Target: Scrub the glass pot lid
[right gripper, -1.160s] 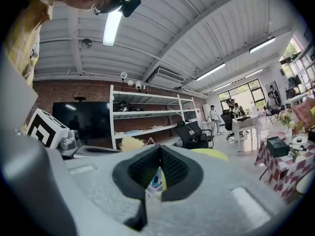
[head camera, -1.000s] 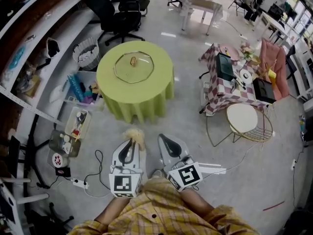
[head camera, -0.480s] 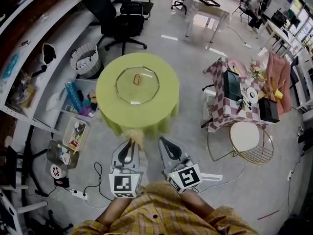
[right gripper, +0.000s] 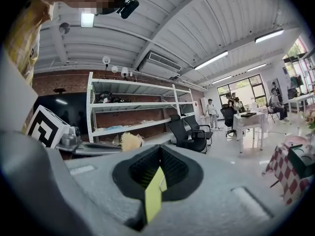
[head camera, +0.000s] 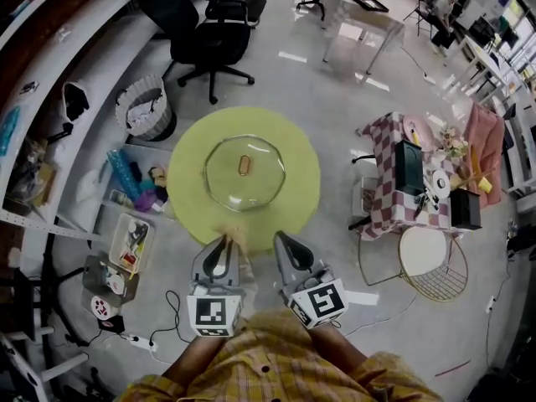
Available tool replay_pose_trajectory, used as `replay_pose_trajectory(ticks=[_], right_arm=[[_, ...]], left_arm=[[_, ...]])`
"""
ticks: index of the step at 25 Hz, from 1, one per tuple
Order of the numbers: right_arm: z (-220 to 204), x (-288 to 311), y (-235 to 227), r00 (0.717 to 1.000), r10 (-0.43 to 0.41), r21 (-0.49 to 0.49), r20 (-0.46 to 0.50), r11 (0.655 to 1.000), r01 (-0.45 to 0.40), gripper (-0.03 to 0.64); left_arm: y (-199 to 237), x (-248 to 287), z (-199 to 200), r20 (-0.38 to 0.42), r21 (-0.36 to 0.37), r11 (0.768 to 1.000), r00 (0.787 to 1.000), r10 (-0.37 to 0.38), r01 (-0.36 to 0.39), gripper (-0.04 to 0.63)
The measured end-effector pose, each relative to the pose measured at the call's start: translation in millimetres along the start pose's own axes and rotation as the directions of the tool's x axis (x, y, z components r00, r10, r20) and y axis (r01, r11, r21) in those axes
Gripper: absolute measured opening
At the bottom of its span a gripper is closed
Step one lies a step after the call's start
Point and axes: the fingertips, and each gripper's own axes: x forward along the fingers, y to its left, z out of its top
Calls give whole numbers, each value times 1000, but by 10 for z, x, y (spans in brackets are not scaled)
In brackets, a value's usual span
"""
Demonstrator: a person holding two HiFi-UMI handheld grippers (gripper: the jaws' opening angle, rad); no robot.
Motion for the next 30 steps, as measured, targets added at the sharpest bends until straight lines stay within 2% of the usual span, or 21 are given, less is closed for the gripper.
replay_pose_trajectory(ticks=[7,16,25,30], right_arm=[[22,710,-281,998,-40,18,-38,999,41,-3],[-82,1305,-559,992,-90,16,-85,996,92,-3],[-227,1672,-658,985,-104,12,-139,994,106,-3],[-403,1733,-664,979,-90,10,-181,996,93,-3]], left_arm=[[452,587,108,-37,-4,999,999,-34,34,38],[877,1077,57,-81,-39,997,994,-68,65,38],[1102,1391,-275,-200,-69,994,975,-96,84,38],[1082,1490,-512,-254,-88,993,962,-104,84,38]])
